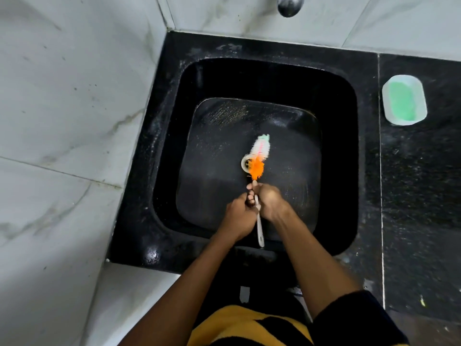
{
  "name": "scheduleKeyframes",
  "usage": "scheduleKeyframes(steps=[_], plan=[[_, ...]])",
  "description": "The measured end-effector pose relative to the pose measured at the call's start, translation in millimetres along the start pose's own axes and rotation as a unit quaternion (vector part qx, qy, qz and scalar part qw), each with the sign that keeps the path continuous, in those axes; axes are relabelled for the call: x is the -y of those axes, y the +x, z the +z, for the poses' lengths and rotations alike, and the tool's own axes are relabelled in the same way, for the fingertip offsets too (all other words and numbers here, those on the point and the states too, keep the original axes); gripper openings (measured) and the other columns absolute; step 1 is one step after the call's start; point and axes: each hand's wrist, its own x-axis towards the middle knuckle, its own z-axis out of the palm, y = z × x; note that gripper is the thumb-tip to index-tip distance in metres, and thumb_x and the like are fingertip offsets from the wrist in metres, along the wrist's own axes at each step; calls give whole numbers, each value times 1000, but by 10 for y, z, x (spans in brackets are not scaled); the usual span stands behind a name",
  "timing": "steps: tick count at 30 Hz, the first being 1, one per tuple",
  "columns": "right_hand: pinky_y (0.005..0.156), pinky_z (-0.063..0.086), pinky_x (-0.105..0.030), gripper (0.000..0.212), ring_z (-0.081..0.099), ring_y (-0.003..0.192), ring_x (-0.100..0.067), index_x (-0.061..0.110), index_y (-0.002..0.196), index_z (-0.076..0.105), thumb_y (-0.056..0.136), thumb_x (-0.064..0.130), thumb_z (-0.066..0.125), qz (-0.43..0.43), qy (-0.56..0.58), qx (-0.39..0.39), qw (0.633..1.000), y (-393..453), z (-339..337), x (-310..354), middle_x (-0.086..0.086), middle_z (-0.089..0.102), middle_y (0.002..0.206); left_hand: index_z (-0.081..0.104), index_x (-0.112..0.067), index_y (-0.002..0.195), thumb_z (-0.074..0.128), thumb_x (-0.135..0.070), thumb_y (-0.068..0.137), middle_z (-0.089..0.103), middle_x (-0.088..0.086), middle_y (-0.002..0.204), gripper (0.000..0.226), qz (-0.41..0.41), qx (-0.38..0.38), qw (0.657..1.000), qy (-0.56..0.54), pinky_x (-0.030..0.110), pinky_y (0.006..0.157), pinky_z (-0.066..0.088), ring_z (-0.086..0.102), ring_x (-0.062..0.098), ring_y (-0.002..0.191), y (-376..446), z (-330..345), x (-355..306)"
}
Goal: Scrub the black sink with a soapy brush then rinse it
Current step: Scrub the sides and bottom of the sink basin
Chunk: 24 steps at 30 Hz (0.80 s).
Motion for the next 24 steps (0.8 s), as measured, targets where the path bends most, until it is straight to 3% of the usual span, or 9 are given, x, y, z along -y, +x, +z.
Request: scheduleKeyframes(steps=[3, 6, 8, 10, 12, 15, 21, 24], plan=[[40, 42, -20, 33, 47, 44, -13, 1, 80, 56, 105, 12, 37, -19, 69, 10, 997, -88, 13, 98, -7, 43, 61, 70, -9, 93, 64, -17, 86, 76, 10, 87, 12, -46, 2, 997, -58, 40, 78, 57, 70, 22, 80, 37, -23, -30], [48, 52, -22, 32, 60, 51, -14, 1, 89, 62, 104, 7, 35, -33, 64, 19, 997, -155, 23, 268, -6, 52, 67, 67, -2, 89, 53, -11, 97, 66, 13, 75, 18, -113, 50, 978, -167, 33, 60, 56, 59, 19, 59, 9, -51, -136], [53, 56, -25, 32, 66, 58, -19, 0, 90, 62, 103, 4, 34, -37, 60, 11, 997, -217, 49, 382, -8, 62, 70, 61, -8, 80, 45, -9, 100, 50, 6, 66, 25, -142, 45, 969, -198, 26, 45, 50, 48, 14, 46, -11, -71, -209], [55, 57, -29, 30, 69, 62, -24, -2, 89, 60, 103, 8, 35, -50, 55, -8, 997, -276, 85, 465, -12, 67, 71, 57, -11, 75, 44, -9, 98, 43, 1, 61, 27, -135, 25, 969, -205, 19, 37, 34, 37, 8, 37, -16, -96, -257], [58, 56, -32, 33, 68, 64, -28, -2, 87, 59, 104, 16, 38, -76, 51, -34, 995, -320, 126, 508, -15, 66, 71, 59, -11, 75, 47, -10, 98, 43, -1, 58, 26, -121, 15, 969, -214, 18, 38, 23, 32, 7, 35, -41, -126, -297], [54, 52, -34, 34, 63, 54, -27, 3, 79, 55, 104, 17, 37, -99, 59, -64, 991, -350, 152, 531, -10, 55, 57, 64, -8, 76, 52, -13, 98, 48, 1, 57, 26, -118, -5, 965, -233, 17, 39, 20, 32, 8, 36, -72, -170, -334], [48, 45, -31, 35, 55, 47, -25, 9, 71, 46, 101, 8, 28, -79, 46, -75, 993, -397, 98, 373, -8, 40, 53, 69, -5, 69, 58, -5, 87, 53, 3, 52, 21, -165, -47, 966, -195, 15, 35, 24, 35, 11, 30, -150, -197, -334], [47, 45, -31, 34, 54, 41, -24, 10, 70, 46, 98, 5, 27, -76, 62, -96, 990, -449, 106, 342, -8, 41, 45, 71, -10, 64, 64, -10, 77, 62, 3, 55, 15, -160, -85, 970, -160, 19, 39, 38, 51, 16, 38, -136, -144, -340]])
